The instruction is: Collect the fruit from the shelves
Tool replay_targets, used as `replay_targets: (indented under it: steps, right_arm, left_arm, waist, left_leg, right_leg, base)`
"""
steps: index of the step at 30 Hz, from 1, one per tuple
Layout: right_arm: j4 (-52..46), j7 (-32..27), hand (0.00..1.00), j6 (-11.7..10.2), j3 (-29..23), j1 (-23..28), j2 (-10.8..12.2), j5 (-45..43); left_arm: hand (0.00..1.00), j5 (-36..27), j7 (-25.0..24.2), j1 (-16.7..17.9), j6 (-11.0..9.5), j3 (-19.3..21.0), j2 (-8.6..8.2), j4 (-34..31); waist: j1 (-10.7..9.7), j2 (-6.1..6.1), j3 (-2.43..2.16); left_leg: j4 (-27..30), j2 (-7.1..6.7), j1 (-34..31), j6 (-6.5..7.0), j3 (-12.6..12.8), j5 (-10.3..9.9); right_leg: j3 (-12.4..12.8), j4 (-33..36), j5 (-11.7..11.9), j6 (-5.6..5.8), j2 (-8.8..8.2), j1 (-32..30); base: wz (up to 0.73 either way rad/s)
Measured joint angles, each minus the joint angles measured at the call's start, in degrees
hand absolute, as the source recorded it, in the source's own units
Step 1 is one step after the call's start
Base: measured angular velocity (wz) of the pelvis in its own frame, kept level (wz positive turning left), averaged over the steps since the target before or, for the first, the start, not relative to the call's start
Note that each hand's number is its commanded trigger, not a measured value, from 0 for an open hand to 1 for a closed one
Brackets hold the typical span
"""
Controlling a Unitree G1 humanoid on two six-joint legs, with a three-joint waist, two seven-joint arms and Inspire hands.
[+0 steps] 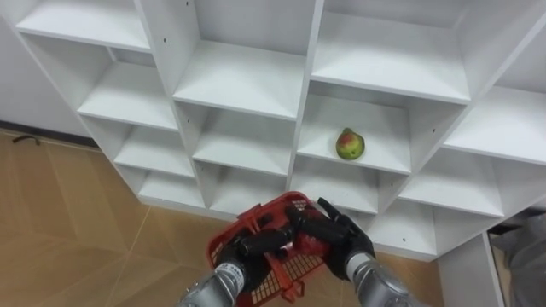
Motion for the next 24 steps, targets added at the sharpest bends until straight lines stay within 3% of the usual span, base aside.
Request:
replay_targets:
  steps: [11,24]
  right_arm:
    - [-6.66,-3.71,0.0,0.09,-0.25,0.0,-0.45,-6.62]
    - [-8.17,-4.22,0.0,0.09,-0.13,0.0,-1.51,-8.84]
  left_arm:
    - [1.0,0.03,-0.03,0.0,-3.57,0.26,-0.22,-0.05]
    - [1.0,0.05,-0.14,0.0,-3.68,0.41,-0.15,-0.08]
  waist:
    - [-0.09,-0.39,-0.1]
    - [-0.12,-0.12,-0.26]
  left_leg:
    - [0.12,-0.08,-0.02,0.0,0.01,0.0]
    - [0.1,-0.05,-0.01,0.01,0.0,-0.01]
  right_leg:
    - [-0.17,0.02,-0.05,0.06,-0.1,0.07]
    - [-0.17,0.03,-0.04,0.06,-0.07,0.08]
  base:
    - [0.0]
    - [0.0]
